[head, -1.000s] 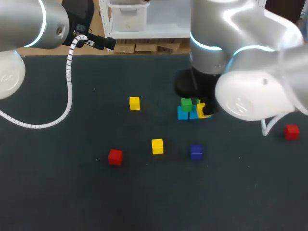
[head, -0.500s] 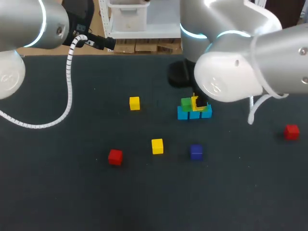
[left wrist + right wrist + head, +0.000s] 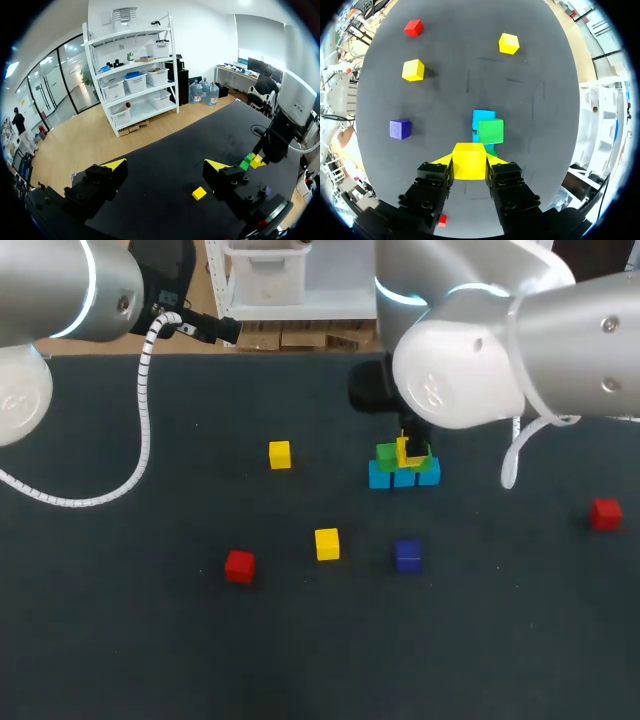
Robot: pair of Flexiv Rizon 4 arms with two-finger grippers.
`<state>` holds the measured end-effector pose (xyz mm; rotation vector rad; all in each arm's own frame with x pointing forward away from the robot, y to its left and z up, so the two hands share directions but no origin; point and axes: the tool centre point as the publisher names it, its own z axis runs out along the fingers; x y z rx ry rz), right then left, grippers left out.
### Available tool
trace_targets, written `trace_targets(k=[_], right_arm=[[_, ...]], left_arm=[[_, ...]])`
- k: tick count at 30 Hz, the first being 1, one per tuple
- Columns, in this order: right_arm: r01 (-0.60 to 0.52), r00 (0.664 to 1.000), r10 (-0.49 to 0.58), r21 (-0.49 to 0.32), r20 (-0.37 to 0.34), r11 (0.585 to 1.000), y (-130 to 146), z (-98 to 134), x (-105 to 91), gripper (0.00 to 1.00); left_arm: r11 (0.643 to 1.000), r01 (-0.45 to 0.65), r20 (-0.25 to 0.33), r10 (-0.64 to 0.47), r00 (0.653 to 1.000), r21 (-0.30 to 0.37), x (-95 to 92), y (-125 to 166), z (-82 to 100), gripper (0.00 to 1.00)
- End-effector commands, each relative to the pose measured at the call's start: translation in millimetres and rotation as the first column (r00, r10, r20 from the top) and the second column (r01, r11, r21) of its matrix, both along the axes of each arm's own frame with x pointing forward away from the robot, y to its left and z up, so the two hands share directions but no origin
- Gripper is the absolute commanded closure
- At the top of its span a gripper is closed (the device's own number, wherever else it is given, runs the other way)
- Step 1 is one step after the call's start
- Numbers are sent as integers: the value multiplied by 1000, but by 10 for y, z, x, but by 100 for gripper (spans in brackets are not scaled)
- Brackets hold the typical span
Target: Place the blue cubes, place green cubes on the blue cubes, place the yellow cubes on the green cubes, then place the red cubes on the yellow cubes, and place purple cube on the red cubes.
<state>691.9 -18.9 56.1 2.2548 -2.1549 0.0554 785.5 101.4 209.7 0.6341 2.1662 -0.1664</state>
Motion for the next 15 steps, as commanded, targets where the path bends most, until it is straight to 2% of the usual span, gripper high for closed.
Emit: trace_targets(k=[1, 15], right_arm=[[6, 1000, -6, 17, -25, 1000, 0, -16, 71, 100], [38, 999, -37, 42, -39, 998, -1, -16, 193, 100]], left_arm=[[1000, 4, 0, -4, 1000, -2, 8, 8, 0, 0], [1000, 4, 0, -4, 1000, -2, 8, 8, 0, 0]])
